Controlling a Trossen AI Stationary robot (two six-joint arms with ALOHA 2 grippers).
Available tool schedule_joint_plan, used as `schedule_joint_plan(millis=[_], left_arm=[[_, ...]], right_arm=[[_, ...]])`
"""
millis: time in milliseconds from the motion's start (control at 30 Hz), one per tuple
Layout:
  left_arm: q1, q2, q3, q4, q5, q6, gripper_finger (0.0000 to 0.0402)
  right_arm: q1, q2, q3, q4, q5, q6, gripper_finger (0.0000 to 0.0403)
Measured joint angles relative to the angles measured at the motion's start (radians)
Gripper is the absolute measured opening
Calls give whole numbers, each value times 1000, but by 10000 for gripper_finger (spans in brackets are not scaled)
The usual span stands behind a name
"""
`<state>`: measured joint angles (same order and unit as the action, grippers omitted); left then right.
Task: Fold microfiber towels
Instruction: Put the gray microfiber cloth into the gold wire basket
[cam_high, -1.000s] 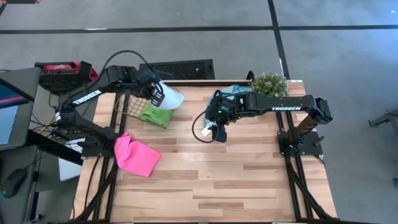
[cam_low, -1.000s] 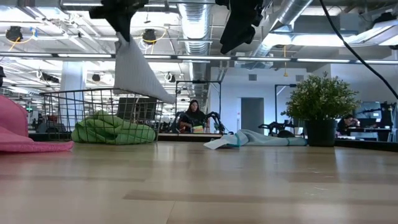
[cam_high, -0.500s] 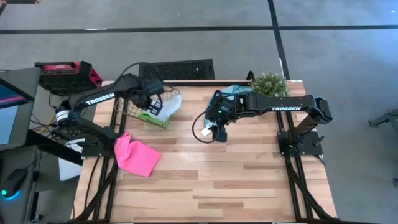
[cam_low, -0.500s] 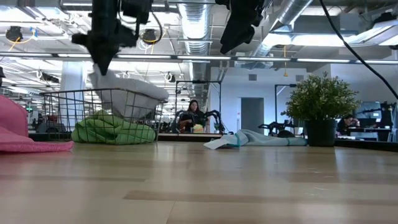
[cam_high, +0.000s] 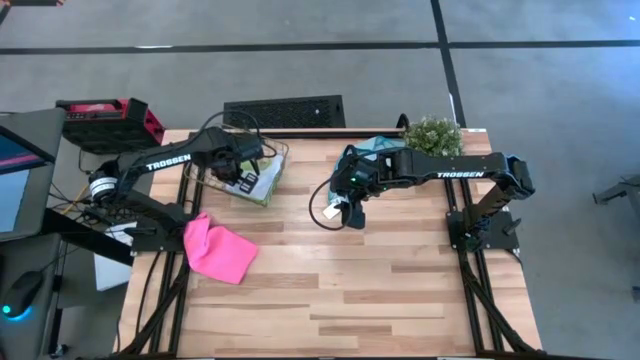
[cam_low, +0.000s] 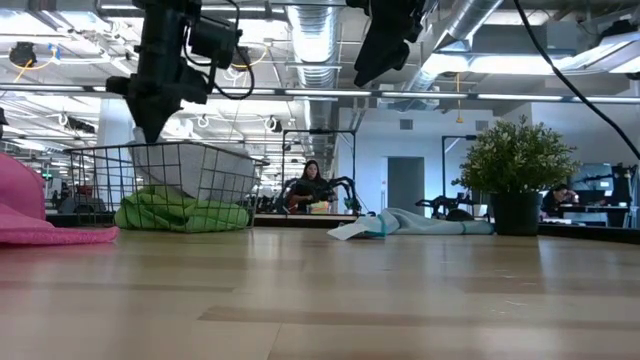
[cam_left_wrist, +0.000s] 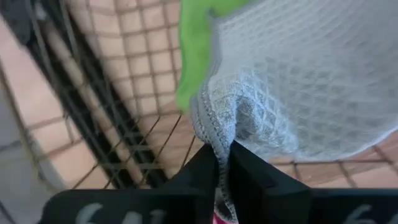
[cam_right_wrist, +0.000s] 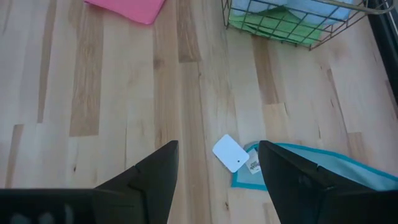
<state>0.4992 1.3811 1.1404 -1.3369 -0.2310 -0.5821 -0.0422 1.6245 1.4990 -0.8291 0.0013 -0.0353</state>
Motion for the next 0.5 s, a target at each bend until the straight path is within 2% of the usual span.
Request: schedule_joint_plan(millis=[167, 367, 500], left_arm=[[0, 3, 0, 27, 39, 47, 58], [4, 43, 0, 21, 26, 78, 118], [10, 45, 7, 17, 23, 42, 146]], right_arm=[[0, 0, 0, 0, 0, 0, 244], [0, 0, 0, 0, 0, 1, 244], [0, 0, 0, 0, 0, 1, 244]])
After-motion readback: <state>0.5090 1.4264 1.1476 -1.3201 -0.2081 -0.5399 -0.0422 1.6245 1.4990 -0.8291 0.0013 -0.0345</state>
